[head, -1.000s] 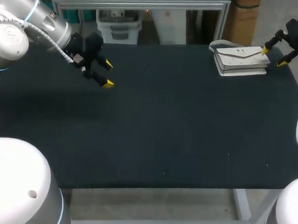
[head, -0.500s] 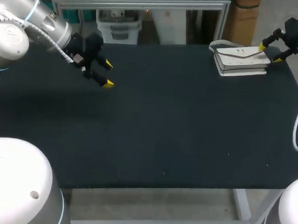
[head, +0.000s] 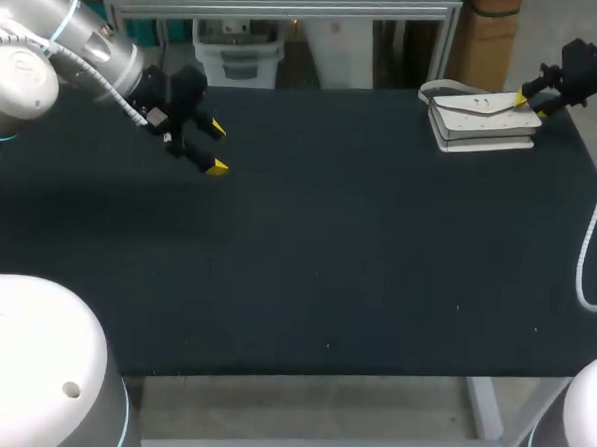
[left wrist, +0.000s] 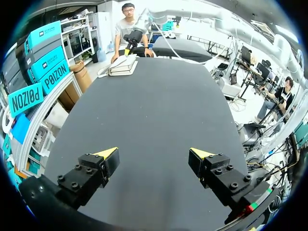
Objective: Pick up the bag, open it, inspect its contents, close it, and place it on the opposite side
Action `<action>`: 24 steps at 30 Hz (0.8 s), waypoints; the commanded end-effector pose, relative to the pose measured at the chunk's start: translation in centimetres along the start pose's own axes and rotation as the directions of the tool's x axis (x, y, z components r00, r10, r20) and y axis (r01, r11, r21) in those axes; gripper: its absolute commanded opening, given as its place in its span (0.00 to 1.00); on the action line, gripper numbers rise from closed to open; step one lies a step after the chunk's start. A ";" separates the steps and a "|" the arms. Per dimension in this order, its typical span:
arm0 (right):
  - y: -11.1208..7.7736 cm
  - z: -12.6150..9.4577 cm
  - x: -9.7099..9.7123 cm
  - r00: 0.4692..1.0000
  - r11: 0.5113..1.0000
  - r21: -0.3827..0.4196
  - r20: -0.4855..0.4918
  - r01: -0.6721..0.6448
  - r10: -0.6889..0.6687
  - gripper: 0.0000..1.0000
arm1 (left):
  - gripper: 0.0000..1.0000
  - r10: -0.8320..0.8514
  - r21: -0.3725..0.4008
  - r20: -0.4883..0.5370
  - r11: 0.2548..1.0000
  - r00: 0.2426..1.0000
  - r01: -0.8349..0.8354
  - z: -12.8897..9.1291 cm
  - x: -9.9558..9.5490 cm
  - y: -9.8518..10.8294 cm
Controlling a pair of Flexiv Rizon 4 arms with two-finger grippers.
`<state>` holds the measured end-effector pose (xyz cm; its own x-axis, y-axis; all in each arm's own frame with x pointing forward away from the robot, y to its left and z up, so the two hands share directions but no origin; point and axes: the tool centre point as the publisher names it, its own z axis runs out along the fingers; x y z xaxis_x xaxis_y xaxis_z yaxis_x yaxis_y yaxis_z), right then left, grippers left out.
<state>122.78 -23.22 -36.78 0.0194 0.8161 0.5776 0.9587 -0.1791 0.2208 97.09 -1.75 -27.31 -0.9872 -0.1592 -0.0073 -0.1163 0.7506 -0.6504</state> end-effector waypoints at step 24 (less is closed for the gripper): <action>-6.0 0.6 4.9 0.984 0.971 0.228 -0.178 0.071 -0.030 0.00 | 1.00 0.000 0.002 0.001 1.000 1.000 0.000 0.1 0.0 0.0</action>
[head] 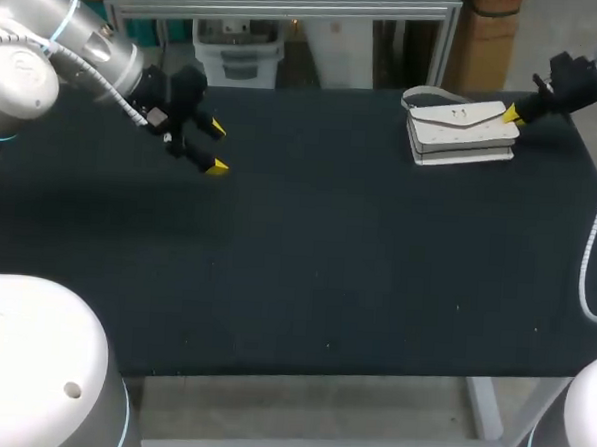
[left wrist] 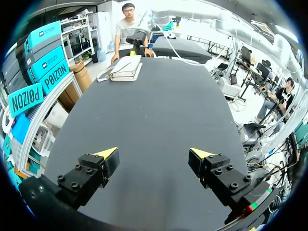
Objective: Pick up the bag, open it, inspect its contents, close it, and place it on the opposite side
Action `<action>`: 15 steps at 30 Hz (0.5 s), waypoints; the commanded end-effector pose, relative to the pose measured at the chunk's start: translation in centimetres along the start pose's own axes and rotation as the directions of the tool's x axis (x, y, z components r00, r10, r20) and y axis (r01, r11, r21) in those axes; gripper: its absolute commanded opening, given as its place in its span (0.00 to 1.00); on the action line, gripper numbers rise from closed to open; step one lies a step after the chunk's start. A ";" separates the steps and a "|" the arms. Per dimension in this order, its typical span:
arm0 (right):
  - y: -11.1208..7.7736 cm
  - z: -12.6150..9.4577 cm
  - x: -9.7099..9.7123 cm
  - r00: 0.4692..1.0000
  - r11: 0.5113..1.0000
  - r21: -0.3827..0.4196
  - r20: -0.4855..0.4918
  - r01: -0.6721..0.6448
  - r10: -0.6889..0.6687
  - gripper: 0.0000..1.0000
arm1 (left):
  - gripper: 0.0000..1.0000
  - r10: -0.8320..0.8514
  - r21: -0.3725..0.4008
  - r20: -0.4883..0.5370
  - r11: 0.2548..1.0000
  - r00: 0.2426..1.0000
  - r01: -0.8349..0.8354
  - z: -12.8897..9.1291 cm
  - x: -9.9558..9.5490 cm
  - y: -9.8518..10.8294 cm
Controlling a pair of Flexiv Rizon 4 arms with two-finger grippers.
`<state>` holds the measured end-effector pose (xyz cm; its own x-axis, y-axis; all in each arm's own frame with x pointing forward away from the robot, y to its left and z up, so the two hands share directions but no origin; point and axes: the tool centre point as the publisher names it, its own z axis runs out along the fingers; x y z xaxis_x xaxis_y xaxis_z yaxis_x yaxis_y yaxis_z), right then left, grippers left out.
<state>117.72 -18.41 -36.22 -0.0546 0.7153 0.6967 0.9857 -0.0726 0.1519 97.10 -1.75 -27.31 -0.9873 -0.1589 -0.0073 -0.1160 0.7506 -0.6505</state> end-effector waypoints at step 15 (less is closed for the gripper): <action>-7.2 2.0 3.1 0.998 0.988 0.143 -0.031 -0.054 0.059 0.08 | 1.00 0.000 0.002 0.001 1.000 1.000 0.000 0.1 0.0 0.0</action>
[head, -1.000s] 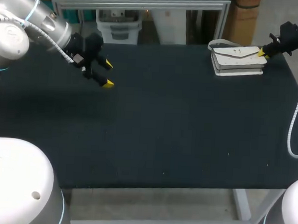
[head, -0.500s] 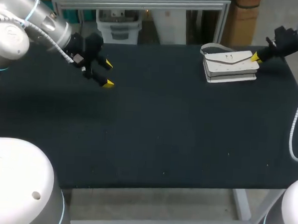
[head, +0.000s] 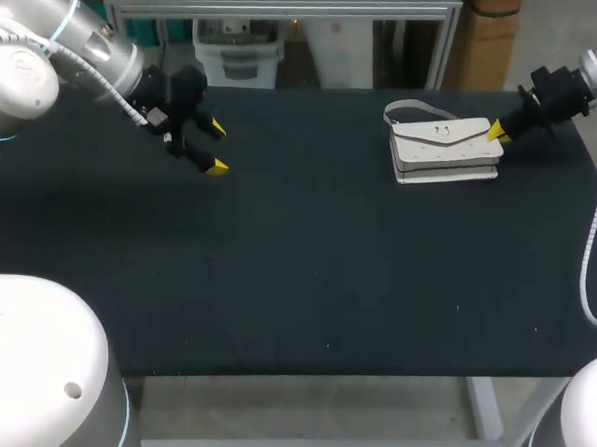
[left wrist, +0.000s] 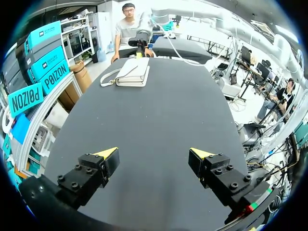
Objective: Pick up the bag, open it, inspect its contents, close it, and place it on the opposite side
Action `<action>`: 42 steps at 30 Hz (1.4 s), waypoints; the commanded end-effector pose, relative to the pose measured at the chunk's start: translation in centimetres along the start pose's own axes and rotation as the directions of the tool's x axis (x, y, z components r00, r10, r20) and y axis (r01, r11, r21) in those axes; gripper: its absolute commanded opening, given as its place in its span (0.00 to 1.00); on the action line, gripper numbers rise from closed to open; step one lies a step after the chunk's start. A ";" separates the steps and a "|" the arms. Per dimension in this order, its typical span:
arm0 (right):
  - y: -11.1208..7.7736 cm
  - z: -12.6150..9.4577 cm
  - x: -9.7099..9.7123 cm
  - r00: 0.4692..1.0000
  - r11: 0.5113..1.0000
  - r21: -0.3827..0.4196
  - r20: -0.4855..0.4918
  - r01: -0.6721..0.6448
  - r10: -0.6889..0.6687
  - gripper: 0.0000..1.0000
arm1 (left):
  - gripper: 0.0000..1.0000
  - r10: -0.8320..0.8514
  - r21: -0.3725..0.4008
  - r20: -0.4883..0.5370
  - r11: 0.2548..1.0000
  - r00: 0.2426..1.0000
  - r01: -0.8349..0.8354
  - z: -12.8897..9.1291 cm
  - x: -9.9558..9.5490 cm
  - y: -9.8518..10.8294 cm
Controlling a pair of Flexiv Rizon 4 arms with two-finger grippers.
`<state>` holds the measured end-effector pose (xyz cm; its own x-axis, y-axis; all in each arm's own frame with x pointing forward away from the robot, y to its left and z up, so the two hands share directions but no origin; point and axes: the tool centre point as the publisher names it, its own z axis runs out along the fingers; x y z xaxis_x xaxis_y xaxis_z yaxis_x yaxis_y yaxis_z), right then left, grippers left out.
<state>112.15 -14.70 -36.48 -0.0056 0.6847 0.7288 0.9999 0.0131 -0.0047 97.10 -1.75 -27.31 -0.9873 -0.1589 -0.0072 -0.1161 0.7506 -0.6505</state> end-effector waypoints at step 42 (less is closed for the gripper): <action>-2.2 1.6 0.5 0.998 0.998 -0.034 -0.007 -0.055 0.054 0.34 | 1.00 0.000 0.002 0.001 1.000 1.000 0.000 0.1 0.0 0.0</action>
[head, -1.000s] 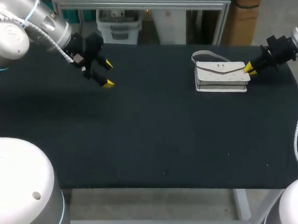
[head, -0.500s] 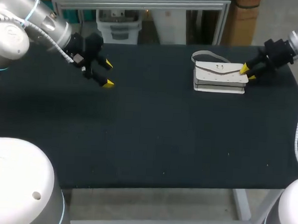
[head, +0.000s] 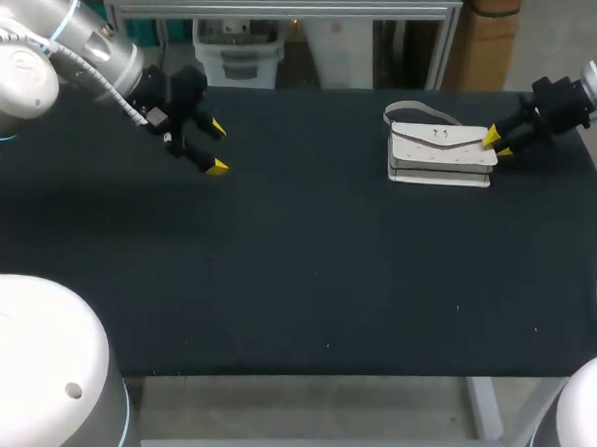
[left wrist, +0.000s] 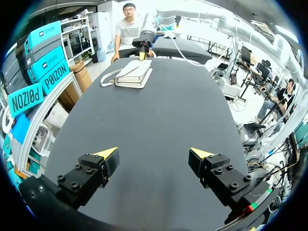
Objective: Pick up the bag, open it, inspect its contents, close it, and place it on the opposite side
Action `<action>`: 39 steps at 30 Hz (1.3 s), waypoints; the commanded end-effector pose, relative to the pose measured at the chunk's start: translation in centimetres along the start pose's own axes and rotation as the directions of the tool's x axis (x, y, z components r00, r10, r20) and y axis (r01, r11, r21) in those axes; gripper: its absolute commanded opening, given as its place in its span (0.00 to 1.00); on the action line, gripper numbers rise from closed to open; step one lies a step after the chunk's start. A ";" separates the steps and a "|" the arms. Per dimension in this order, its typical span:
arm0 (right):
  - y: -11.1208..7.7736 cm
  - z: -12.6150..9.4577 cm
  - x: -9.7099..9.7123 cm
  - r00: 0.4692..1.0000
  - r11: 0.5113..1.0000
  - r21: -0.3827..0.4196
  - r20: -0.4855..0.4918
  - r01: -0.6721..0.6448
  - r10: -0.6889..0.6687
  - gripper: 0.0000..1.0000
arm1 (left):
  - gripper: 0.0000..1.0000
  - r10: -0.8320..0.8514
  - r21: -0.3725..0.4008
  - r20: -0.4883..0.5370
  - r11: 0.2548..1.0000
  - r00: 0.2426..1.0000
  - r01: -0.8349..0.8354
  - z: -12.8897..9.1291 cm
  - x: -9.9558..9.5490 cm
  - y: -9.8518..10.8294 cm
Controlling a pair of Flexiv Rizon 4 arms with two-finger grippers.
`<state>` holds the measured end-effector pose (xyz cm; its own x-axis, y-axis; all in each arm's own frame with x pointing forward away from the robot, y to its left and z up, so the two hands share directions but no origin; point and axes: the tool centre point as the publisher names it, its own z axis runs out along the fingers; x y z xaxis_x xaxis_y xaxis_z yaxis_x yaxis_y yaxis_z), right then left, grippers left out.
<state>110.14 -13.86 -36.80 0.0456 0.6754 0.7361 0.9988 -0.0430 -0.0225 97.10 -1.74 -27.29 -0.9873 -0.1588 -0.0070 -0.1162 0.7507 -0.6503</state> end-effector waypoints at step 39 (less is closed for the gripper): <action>-4.3 4.9 4.1 0.986 0.992 0.101 -0.153 0.079 -0.063 0.00 | 1.00 0.000 0.002 0.002 1.000 1.000 0.000 0.1 0.0 0.0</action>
<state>106.79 -7.91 -36.29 -0.0125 0.5721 0.8201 0.9956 0.0829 -0.0427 97.10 -1.73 -27.28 -0.9873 -0.1588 -0.0069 -0.1162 0.7509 -0.6502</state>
